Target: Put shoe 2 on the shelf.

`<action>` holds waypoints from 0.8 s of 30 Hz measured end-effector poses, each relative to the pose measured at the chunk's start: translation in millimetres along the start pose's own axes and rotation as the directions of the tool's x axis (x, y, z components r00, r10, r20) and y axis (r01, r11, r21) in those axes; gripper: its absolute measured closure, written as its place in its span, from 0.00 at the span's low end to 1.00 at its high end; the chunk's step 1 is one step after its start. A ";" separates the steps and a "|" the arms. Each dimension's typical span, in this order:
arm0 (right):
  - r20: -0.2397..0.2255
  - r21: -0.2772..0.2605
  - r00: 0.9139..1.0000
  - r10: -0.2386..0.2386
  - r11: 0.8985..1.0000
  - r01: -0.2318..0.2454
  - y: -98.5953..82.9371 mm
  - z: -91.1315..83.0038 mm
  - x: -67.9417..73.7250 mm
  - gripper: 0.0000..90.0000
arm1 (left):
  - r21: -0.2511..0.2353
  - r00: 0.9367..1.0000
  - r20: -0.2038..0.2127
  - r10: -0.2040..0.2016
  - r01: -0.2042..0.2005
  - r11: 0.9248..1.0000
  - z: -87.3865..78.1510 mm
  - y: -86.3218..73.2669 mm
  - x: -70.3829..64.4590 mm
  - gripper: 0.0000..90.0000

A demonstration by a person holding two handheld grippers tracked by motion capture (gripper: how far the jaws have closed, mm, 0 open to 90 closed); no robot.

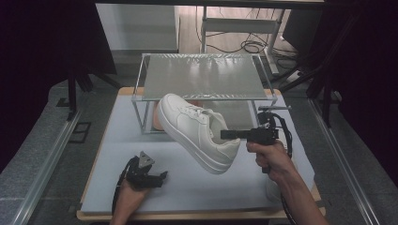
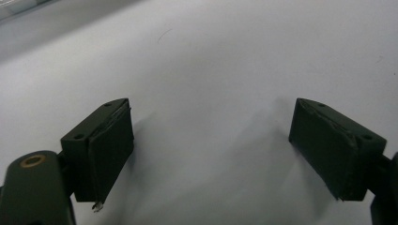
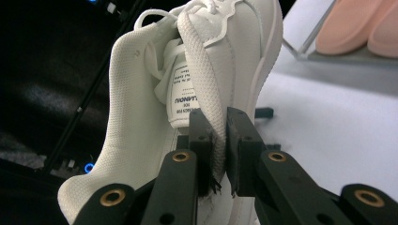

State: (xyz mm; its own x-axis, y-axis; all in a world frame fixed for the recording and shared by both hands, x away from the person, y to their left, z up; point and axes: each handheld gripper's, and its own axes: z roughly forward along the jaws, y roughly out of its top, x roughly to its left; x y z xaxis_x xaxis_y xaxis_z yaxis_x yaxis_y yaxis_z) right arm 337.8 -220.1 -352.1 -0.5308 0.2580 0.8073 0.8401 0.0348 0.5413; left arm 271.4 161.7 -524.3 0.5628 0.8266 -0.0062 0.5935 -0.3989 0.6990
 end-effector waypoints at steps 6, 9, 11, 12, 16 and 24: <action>-0.007 -0.042 1.000 0.009 0.999 -0.010 12.2 0.9 3.3 0.91 | 0.001 1.000 0.002 -0.003 0.003 1.000 0.1 0.0 0.2 0.16; 0.002 -0.070 1.000 0.008 0.998 -0.007 19.5 2.7 4.1 0.91 | 0.001 1.000 0.002 -0.004 0.004 1.000 0.1 0.0 0.2 0.16; 0.010 -0.086 1.000 0.009 0.996 -0.008 24.1 4.3 4.5 0.91 | 0.002 1.000 0.006 -0.005 0.005 1.000 0.2 0.1 0.7 0.16; 0.013 -0.096 1.000 0.015 0.995 -0.013 26.3 5.2 4.4 0.91 | 0.003 1.000 0.006 -0.004 0.004 1.000 0.1 0.1 0.7 0.16; 0.027 -0.134 0.999 0.022 0.991 -0.018 35.0 9.7 2.9 0.91 | 0.003 1.000 0.006 -0.004 0.004 1.000 0.2 0.1 0.7 0.16; 0.074 -0.205 0.996 0.052 0.978 -0.036 51.6 15.8 -6.4 0.91 | 0.006 1.000 0.005 -0.003 0.003 1.000 0.0 0.1 0.9 0.16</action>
State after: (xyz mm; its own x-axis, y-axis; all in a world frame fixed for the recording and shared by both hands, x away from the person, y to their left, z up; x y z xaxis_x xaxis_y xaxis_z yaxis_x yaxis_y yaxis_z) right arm 386.2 -204.7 -333.0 -0.4764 0.3303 0.8148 0.8182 -0.1728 0.5484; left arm 272.0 162.4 -524.2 0.5640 0.8257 -0.0117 0.5984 -0.3989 0.6949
